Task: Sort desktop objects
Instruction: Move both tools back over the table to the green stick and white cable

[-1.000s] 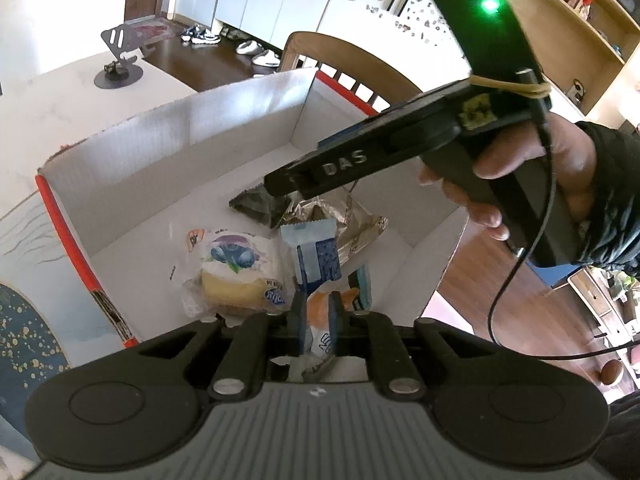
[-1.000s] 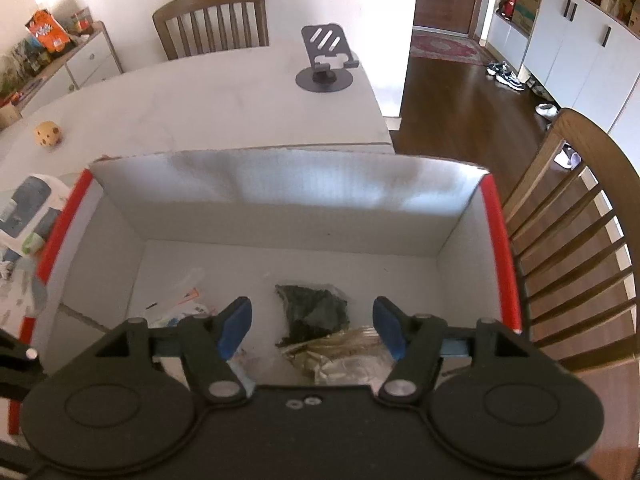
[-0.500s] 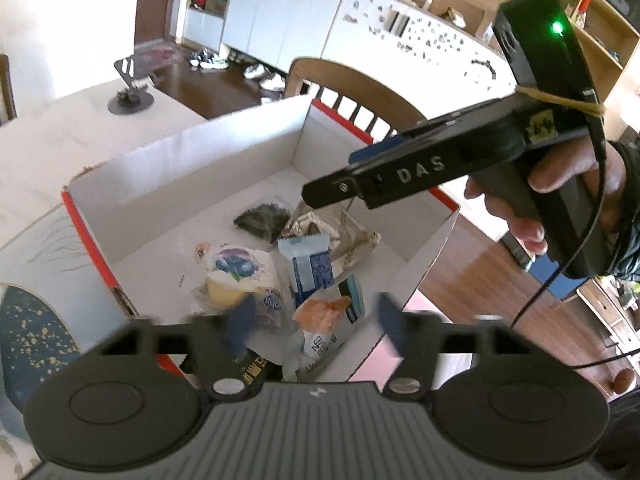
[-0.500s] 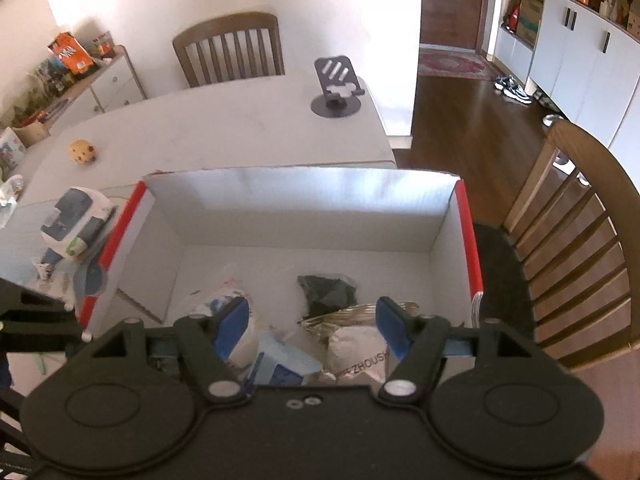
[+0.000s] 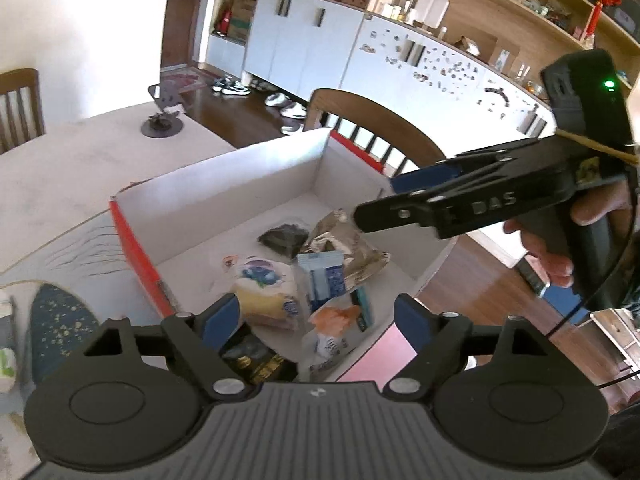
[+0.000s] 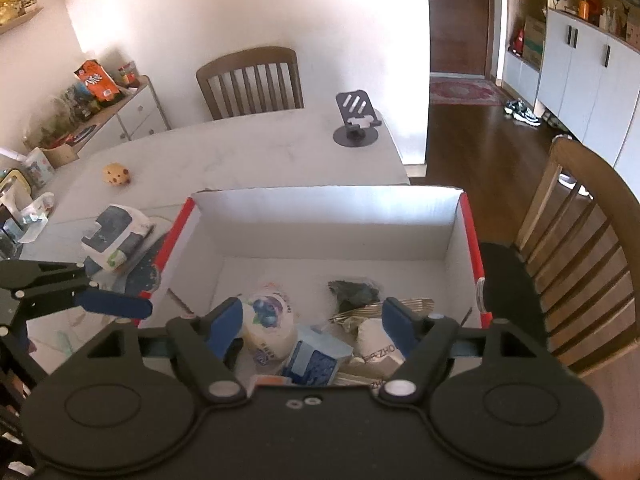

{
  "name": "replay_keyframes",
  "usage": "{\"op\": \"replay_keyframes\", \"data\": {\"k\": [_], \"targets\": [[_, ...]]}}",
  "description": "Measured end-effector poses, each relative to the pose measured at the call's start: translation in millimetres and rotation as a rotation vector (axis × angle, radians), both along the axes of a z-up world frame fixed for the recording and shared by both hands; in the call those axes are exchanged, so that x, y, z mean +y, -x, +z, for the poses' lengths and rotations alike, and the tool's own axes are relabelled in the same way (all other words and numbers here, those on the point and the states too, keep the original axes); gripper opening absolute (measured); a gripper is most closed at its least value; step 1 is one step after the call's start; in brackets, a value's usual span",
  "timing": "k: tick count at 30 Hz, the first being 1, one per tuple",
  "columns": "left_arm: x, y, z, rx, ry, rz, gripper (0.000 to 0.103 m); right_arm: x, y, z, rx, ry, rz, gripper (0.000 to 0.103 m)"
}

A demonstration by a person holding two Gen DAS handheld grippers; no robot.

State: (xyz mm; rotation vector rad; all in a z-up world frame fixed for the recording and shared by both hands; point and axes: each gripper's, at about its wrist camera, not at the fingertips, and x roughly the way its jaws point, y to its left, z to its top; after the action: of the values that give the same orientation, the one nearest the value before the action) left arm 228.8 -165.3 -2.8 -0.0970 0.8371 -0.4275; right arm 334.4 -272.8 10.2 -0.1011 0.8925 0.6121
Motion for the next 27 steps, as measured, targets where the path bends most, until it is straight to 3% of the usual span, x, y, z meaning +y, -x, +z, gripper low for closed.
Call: {"op": "replay_keyframes", "data": {"k": [2,4,14,27], "targets": [[4.9,3.5,1.3,-0.003,0.005,0.010,0.090,-0.7,4.2,3.2,-0.009,0.000,-0.001,0.079],[8.5,7.7,3.7,-0.012,0.009,0.019,0.103,-1.6,7.5,5.3,-0.013,-0.005,-0.009,0.080],[40.5,26.9,16.6,-0.061,0.033,0.070,0.103,10.9,33.9,15.4,-0.039,-0.020,-0.035,0.083],[116.8,63.5,28.2,-0.124,0.029,0.079,0.103,70.5,80.7,22.9,-0.047,-0.005,-0.102,0.084]]}}
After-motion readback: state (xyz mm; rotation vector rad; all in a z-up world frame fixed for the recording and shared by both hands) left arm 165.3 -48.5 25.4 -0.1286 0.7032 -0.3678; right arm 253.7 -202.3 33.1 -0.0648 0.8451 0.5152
